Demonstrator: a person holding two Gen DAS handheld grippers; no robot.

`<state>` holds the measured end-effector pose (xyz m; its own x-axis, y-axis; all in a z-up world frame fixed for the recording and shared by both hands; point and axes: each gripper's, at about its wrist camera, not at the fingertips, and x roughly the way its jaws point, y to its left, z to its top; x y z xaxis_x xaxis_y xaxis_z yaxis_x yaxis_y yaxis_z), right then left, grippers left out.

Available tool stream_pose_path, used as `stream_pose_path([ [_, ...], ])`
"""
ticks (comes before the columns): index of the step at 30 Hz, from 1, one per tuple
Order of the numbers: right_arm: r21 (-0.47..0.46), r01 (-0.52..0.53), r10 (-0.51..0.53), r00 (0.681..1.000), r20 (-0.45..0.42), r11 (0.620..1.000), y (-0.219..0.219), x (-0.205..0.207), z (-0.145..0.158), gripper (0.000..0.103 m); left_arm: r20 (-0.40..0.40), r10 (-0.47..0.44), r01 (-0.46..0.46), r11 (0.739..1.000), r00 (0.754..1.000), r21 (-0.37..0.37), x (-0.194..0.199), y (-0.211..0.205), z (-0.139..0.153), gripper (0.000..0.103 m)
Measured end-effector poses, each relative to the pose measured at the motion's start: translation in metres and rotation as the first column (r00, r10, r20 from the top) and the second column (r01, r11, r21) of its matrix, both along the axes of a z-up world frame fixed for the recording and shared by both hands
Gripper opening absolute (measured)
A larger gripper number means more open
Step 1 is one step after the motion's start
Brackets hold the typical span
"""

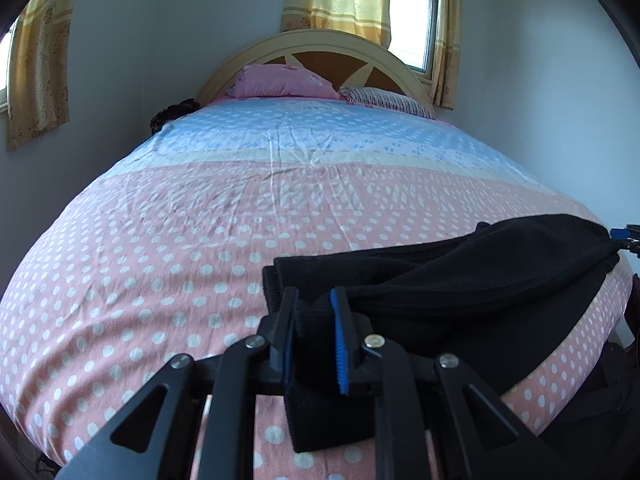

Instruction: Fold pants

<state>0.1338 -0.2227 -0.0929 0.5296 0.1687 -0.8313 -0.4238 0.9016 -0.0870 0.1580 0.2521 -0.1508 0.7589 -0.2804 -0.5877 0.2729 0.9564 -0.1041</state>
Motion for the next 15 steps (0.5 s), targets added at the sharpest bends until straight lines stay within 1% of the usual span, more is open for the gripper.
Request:
stream_pose_path([
  [2, -0.006, -0.032, 0.032, 0.999, -0.038, 0.999, 0.007, 0.005, -0.007, 0.045, 0.002, -0.009, 0.009, 1.0, 1.0, 0.014, 0.0, -0.001, 0.001, 0.018],
  [3, -0.008, -0.055, 0.055, 0.997, -0.054, 0.998, 0.012, 0.006, -0.011, 0.043, 0.003, -0.015, 0.015, 1.0, 1.0, 0.02, 0.001, -0.001, 0.001, 0.018],
  [5, -0.059, -0.084, 0.081, 0.995, -0.05, 0.995, 0.021, 0.003, -0.014, 0.016, 0.005, -0.023, 0.023, 1.0, 1.0, 0.022, 0.002, -0.001, 0.002, 0.017],
  [6, -0.078, -0.083, 0.08, 0.996, -0.045, 0.993, 0.023, 0.001, -0.015, 0.01, 0.005, -0.027, 0.027, 0.999, 1.0, 0.025, 0.003, -0.001, 0.002, 0.017],
  [7, -0.089, -0.084, 0.081, 0.996, -0.039, 0.992, 0.024, 0.0, -0.014, 0.007, 0.006, -0.029, 0.029, 0.999, 1.0, 0.026, 0.004, -0.001, 0.003, 0.017],
  [8, -0.084, -0.09, 0.087, 0.996, -0.036, 0.992, 0.025, -0.001, -0.011, 0.002, 0.006, -0.031, 0.031, 0.999, 0.999, 0.025, 0.005, 0.0, 0.003, 0.017],
  [13, -0.096, -0.121, 0.122, 0.992, 0.009, 0.988, 0.028, -0.023, 0.004, 0.002, 0.012, -0.04, 0.04, 0.999, 0.999, 0.025, 0.005, 0.0, 0.005, 0.016],
  [15, -0.123, -0.119, 0.124, 0.992, 0.032, 0.985, 0.029, -0.033, 0.004, 0.002, 0.026, -0.046, 0.046, 0.999, 0.999, 0.021, 0.001, 0.001, 0.009, 0.016],
])
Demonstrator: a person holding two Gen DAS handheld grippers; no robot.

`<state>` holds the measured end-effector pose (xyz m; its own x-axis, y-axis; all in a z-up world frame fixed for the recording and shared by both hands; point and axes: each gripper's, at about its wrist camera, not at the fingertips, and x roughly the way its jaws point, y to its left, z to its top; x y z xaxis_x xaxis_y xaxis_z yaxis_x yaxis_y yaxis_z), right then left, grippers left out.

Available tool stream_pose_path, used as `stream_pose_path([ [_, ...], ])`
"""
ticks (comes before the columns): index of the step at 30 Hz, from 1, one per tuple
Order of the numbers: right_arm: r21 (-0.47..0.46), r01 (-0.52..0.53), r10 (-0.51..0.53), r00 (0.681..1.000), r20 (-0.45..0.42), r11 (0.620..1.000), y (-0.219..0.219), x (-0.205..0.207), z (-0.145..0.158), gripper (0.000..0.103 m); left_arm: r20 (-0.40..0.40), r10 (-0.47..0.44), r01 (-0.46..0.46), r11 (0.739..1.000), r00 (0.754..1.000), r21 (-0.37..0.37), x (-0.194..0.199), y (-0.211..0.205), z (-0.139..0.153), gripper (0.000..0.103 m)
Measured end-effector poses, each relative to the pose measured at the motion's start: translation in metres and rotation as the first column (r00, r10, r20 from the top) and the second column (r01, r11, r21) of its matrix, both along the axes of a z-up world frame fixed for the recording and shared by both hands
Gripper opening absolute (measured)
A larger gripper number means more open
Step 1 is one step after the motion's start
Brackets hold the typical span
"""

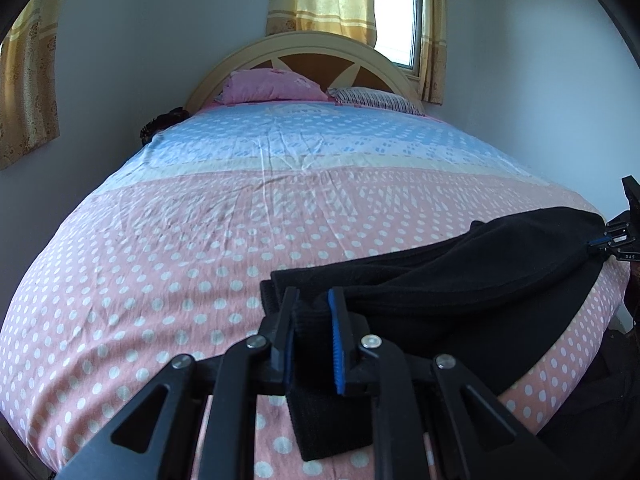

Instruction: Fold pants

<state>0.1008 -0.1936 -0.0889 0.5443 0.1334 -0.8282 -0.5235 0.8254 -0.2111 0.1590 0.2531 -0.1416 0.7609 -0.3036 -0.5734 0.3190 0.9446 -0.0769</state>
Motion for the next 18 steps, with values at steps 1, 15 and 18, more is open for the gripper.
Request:
stream_pose_path([
  [1, -0.015, 0.0, 0.0, 1.0, -0.001, 1.0, 0.0, -0.003, -0.005, 0.002, 0.009, -0.004, 0.004, 1.0, 1.0, -0.002, -0.003, 0.0, 0.002, 0.016],
  [15, 0.019, -0.016, 0.018, 0.995, -0.096, 1.0, -0.017, -0.02, -0.021, 0.004, -0.004, 0.007, -0.007, 1.0, 1.0, -0.001, -0.033, 0.012, -0.011, 0.04],
  [18, 0.042, -0.03, 0.033, 0.996, -0.083, 0.999, -0.02, -0.029, -0.01, 0.004, 0.0, 0.023, -0.023, 0.999, 1.0, 0.03, -0.043, 0.026, -0.009, 0.06],
])
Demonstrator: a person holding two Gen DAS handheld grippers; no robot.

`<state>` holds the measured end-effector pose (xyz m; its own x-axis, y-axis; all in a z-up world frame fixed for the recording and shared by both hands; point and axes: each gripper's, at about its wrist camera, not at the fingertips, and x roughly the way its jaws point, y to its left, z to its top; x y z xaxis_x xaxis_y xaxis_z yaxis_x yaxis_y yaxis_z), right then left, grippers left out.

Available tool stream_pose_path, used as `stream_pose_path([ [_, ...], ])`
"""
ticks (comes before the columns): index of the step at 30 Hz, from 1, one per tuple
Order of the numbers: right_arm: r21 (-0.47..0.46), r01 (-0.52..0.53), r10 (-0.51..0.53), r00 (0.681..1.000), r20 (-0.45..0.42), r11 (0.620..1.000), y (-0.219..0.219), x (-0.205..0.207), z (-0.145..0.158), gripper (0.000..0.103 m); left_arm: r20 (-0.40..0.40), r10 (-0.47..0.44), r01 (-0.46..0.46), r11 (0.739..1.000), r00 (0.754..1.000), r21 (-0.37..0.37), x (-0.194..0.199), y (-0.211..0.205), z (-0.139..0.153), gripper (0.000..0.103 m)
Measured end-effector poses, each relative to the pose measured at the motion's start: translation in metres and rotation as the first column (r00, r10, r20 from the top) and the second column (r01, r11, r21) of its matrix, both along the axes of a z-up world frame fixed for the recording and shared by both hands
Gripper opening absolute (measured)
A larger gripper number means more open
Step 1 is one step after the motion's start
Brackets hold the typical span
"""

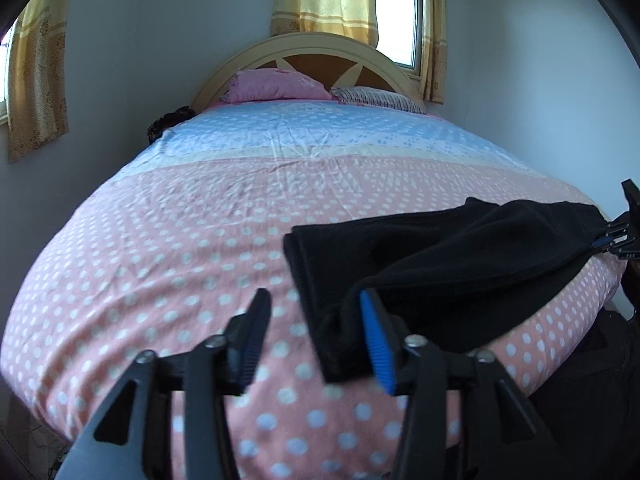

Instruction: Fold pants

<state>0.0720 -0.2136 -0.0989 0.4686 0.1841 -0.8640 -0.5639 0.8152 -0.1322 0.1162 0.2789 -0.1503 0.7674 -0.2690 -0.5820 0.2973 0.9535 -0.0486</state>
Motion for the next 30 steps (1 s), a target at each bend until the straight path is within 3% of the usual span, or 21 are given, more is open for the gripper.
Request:
stream_pose_path([
  [2, 0.012, -0.002, 0.002, 1.0, 0.012, 1.0, 0.0, -0.004, 0.005, 0.004, 0.002, 0.016, -0.016, 1.0, 1.0, 0.018, -0.006, 0.011, -0.001, 0.066],
  [5, 0.046, -0.004, 0.003, 1.0, 0.026, 0.999, 0.003, -0.002, 0.01, 0.004, -0.007, 0.075, -0.075, 0.997, 0.997, 0.035, -0.011, 0.033, -0.003, 0.066],
  [8, 0.044, -0.018, 0.016, 0.998, 0.054, 0.999, 0.019, 0.006, 0.014, 0.004, -0.011, 0.118, -0.118, 0.993, 0.993, -0.014, -0.014, 0.054, -0.002, 0.065],
  [11, 0.046, -0.039, 0.036, 0.997, 0.07, 0.998, 0.033, 0.01, 0.015, 0.004, -0.04, 0.131, -0.134, 0.986, 0.991, -0.095, -0.007, 0.061, 0.001, 0.059],
  [13, 0.051, -0.063, 0.059, 0.995, 0.079, 0.997, 0.045, 0.013, 0.016, 0.004, -0.06, 0.103, -0.112, 0.98, 0.993, -0.162, 0.005, 0.054, 0.007, 0.048],
  [16, 0.064, -0.096, 0.09, 0.992, 0.092, 0.993, 0.061, 0.013, 0.017, 0.004, -0.107, 0.055, -0.079, 0.971, 0.993, -0.228, 0.03, 0.034, 0.009, 0.046],
  [18, 0.072, -0.109, 0.101, 0.99, 0.098, 0.991, 0.067, 0.013, 0.017, 0.004, -0.148, 0.055, -0.086, 0.973, 0.987, -0.216, 0.051, 0.019, 0.006, 0.055],
  [23, 0.095, -0.112, 0.102, 0.989, 0.103, 0.989, 0.086, 0.02, 0.01, 0.004, -0.223, 0.03, -0.07, 0.982, 0.974, -0.174, 0.084, -0.006, -0.009, 0.054],
  [25, 0.102, -0.115, 0.105, 0.99, 0.095, 0.988, 0.096, 0.025, 0.005, 0.004, -0.273, 0.028, -0.068, 0.988, 0.962, -0.14, 0.091, -0.014, -0.016, 0.041],
  [27, 0.093, -0.137, 0.129, 0.987, 0.094, 0.986, 0.114, 0.028, -0.002, 0.004, -0.253, 0.028, -0.061, 0.99, 0.967, -0.125, 0.088, -0.018, -0.014, 0.018],
  [28, 0.081, -0.149, 0.141, 0.985, 0.101, 0.985, 0.124, 0.029, -0.005, 0.004, -0.233, 0.032, -0.057, 0.993, 0.972, -0.099, 0.087, -0.02, -0.01, 0.013],
  [30, 0.066, -0.169, 0.161, 0.981, 0.104, 0.983, 0.142, 0.033, -0.011, 0.004, -0.204, 0.034, -0.056, 0.993, 0.978, -0.107, 0.085, -0.02, 0.003, 0.013],
])
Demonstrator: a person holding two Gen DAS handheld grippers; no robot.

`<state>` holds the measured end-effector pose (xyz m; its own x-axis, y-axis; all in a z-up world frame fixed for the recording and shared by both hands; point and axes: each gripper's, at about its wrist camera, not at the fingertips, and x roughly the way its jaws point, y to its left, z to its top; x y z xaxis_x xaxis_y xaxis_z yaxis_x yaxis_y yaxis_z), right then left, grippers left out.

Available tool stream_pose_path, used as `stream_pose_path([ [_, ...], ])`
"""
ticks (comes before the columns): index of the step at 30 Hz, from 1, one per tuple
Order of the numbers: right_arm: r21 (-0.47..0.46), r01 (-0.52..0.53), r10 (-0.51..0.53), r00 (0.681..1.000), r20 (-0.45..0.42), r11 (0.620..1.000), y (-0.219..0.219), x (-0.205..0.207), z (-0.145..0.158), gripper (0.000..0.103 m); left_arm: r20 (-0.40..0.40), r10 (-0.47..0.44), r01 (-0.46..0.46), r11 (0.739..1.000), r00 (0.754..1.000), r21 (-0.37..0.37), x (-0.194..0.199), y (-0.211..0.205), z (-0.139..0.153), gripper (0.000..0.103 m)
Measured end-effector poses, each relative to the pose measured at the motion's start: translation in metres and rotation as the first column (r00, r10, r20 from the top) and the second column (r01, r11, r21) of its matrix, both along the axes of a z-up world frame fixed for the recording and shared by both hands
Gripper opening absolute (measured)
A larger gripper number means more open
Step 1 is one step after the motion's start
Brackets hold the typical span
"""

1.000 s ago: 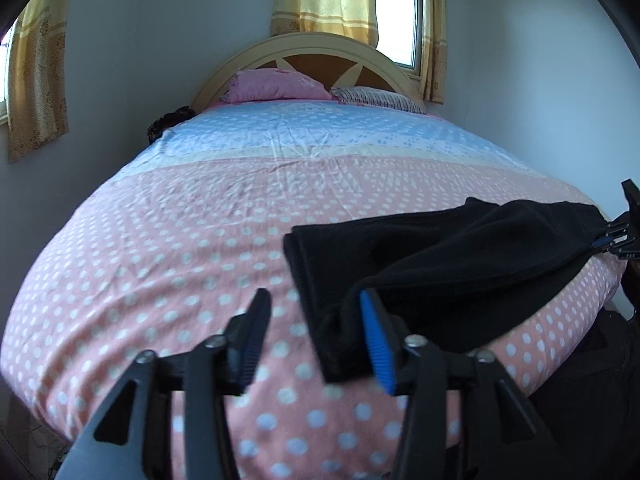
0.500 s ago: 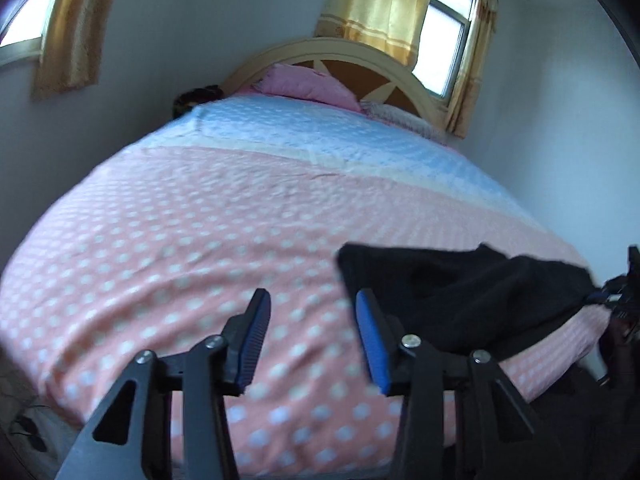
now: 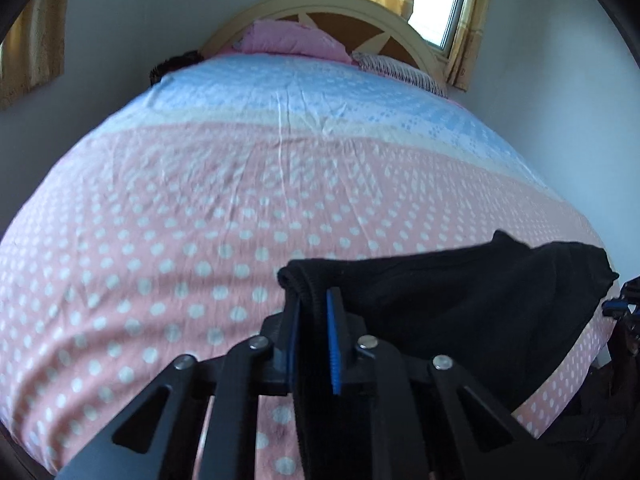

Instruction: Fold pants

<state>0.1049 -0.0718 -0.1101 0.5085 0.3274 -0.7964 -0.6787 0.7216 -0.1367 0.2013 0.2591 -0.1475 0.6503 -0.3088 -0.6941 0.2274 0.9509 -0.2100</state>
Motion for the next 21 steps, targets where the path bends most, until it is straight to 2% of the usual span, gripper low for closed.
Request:
stream_pose_path([
  [3, -0.036, -0.019, 0.018, 1.0, -0.023, 0.999, 0.024, 0.009, -0.014, 0.004, 0.015, 0.008, -0.007, 1.0, 1.0, -0.02, 0.005, 0.004, 0.011, 0.013],
  [5, -0.077, -0.019, 0.018, 1.0, -0.014, 0.997, 0.036, 0.015, -0.024, 0.004, -0.009, 0.015, -0.015, 1.0, 1.0, 0.012, 0.013, 0.003, 0.004, 0.013],
  [7, -0.067, -0.024, 0.023, 1.0, -0.012, 0.997, 0.04, 0.018, -0.025, 0.005, -0.062, 0.026, -0.025, 0.999, 0.998, 0.024, 0.024, 0.003, -0.013, 0.013],
  [8, -0.064, -0.022, 0.021, 1.0, -0.014, 0.998, 0.04, 0.018, -0.025, 0.005, -0.07, 0.032, -0.032, 0.999, 0.997, 0.001, 0.027, 0.005, -0.018, 0.013],
  [10, -0.056, -0.026, 0.025, 0.999, -0.026, 0.998, 0.04, 0.02, -0.023, 0.005, -0.059, 0.038, -0.041, 0.998, 0.998, -0.056, 0.026, 0.012, -0.019, 0.014],
  [14, 0.016, -0.055, 0.056, 0.995, -0.081, 0.998, 0.038, 0.018, -0.018, 0.005, -0.046, 0.04, -0.044, 0.995, 0.998, -0.085, 0.022, 0.018, -0.022, 0.02],
  [16, 0.017, -0.056, 0.057, 0.995, -0.079, 0.998, 0.038, 0.017, -0.018, 0.011, -0.05, 0.05, -0.055, 0.992, 0.997, -0.111, 0.022, 0.023, -0.024, 0.025],
  [18, 0.019, -0.055, 0.057, 0.994, -0.095, 0.998, 0.04, 0.018, -0.02, 0.023, -0.055, 0.049, -0.056, 0.99, 0.997, -0.129, 0.023, 0.025, -0.025, 0.026],
  [21, -0.003, -0.047, 0.047, 0.996, -0.076, 0.999, 0.045, 0.019, -0.023, 0.027, -0.059, 0.053, -0.061, 0.989, 0.997, -0.138, 0.024, 0.026, -0.026, 0.029],
])
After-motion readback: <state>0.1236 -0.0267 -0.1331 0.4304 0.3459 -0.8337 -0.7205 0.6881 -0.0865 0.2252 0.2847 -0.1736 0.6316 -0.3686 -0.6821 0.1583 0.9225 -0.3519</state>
